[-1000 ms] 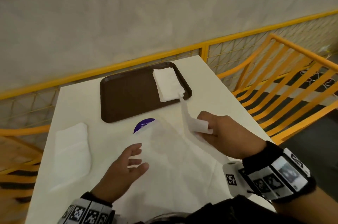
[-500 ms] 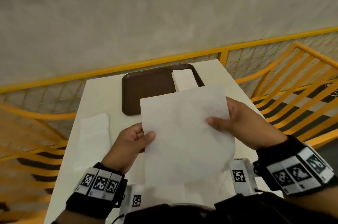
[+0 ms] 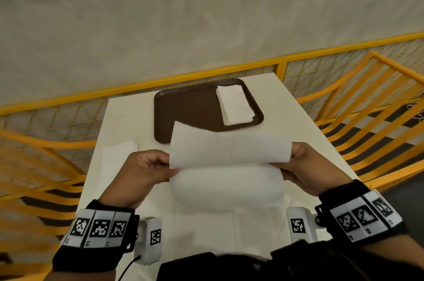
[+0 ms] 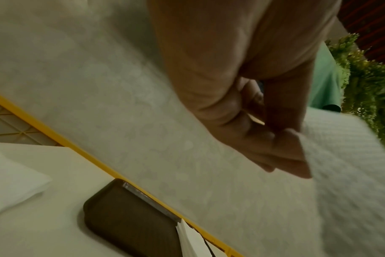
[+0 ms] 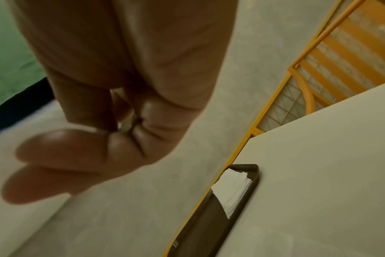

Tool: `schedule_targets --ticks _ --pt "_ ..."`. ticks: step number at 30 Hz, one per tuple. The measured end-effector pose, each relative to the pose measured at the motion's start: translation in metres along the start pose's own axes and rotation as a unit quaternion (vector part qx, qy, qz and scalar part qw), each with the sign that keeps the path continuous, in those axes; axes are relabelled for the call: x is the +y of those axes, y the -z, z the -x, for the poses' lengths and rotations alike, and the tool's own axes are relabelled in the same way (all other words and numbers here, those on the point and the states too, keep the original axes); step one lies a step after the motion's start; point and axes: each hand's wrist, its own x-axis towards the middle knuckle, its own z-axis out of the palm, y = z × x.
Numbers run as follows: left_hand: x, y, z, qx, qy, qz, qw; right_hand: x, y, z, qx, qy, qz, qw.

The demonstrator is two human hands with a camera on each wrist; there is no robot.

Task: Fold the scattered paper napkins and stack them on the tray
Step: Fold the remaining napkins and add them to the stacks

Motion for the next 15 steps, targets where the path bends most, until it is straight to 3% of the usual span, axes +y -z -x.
schedule_targets --ticks 5,8,11,15 --pt "0.004 0.0 0.003 -0.023 0.011 -0.04 0.999 -0.001 0.002 -0.003 0.023 -0.036 -0.032 0.999" --pt "0.007 0.0 0.003 -0.02 0.026 -0.059 0.998 -0.002 -0.001 -0.003 0.043 -0.021 -0.016 0.999" --pt "0.01 0.002 0.002 -0.017 0.05 -0.042 0.998 -0.008 -0.008 0.001 0.059 0.054 0.13 0.988" --pt "0.007 -0.004 0.003 -0.015 0.045 -0.139 0.989 -0.015 -0.021 0.002 0.068 0.189 0.338 0.919"
